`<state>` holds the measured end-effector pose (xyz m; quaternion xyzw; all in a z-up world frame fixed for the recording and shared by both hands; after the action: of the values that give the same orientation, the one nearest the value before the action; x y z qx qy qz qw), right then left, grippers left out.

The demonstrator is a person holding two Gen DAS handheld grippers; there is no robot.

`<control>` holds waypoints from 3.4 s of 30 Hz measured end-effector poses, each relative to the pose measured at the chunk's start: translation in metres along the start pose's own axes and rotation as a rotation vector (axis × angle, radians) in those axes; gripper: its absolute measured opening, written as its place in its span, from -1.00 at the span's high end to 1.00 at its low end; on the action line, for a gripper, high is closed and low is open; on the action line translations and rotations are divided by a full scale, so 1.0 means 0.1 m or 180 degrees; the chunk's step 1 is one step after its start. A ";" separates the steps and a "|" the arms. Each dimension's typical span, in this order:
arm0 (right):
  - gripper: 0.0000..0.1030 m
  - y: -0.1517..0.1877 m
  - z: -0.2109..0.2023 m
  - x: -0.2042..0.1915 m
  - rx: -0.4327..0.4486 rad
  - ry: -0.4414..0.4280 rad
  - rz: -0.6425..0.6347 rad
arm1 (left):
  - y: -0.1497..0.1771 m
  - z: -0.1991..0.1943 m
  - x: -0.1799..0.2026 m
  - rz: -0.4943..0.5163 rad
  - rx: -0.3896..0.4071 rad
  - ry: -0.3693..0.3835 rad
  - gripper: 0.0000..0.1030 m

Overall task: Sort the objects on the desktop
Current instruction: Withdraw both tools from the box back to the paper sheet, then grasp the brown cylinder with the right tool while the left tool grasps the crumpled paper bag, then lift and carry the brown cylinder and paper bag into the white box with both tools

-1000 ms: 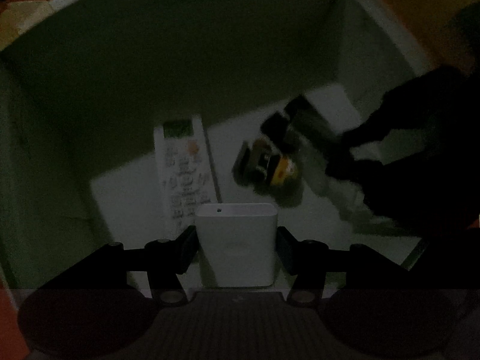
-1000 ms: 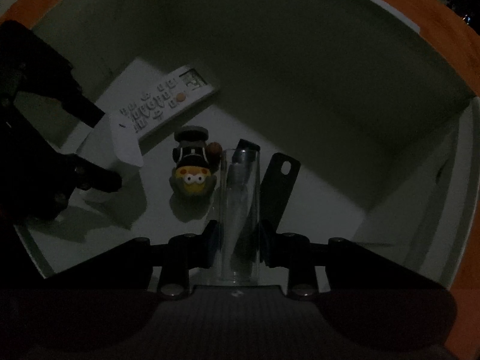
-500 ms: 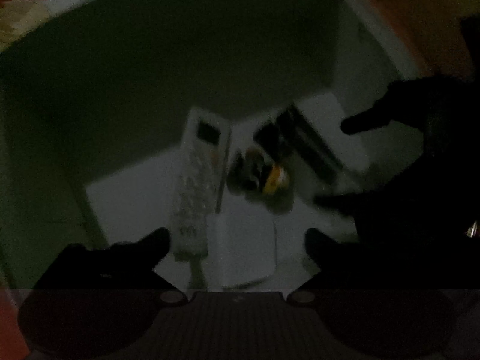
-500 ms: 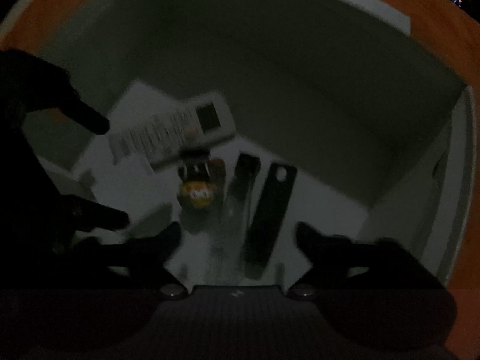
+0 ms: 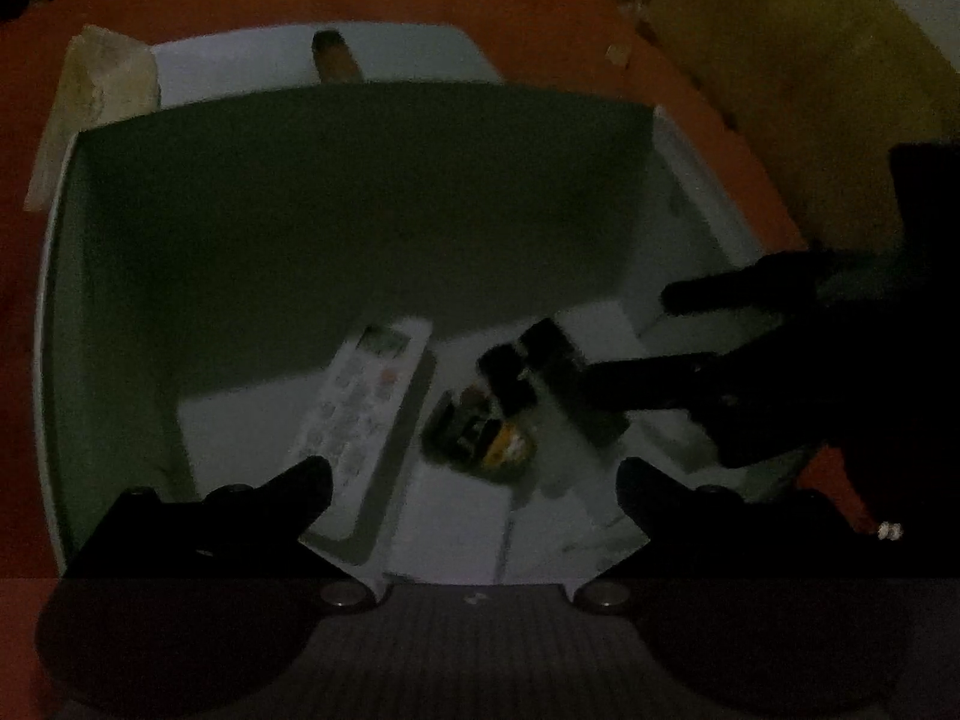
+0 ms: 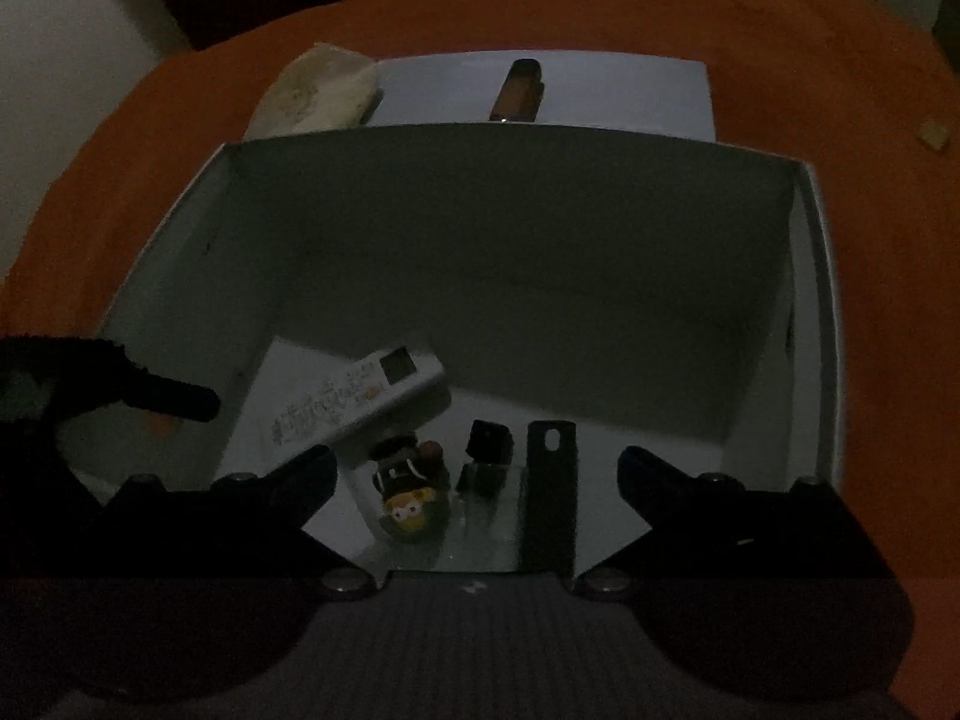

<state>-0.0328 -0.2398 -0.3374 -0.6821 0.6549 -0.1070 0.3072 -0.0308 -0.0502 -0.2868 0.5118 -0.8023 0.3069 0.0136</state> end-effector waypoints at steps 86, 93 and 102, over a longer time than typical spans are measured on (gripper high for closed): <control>0.46 -2.04 1.38 0.36 0.0335 0.0269 0.0838 | -1.68 -0.46 -1.51 -0.0468 0.1504 -0.0800 0.40; 0.46 -1.85 0.30 0.18 0.0549 -0.0017 0.0385 | -1.23 -1.08 -0.57 0.0058 0.1246 -0.0595 0.40; 0.46 -0.80 -0.12 -0.03 -0.0111 -0.0183 0.0099 | -0.23 -0.75 0.04 0.0292 0.0509 -0.0380 0.40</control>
<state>0.0267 -0.2441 -0.2830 -0.6800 0.6580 -0.0710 0.3156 -0.0352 -0.0218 -0.2140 0.4913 -0.7972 0.3393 -0.0892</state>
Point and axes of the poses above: each gripper's, at about its wrist camera, not at the fingertips, and z roughly the way its jaws point, x to its right, y to its underside, the point moved 2 cm from there along z, roughly the way its jaws point, and after that the axes turned 10 degrees about x, right-handed, at the moved point
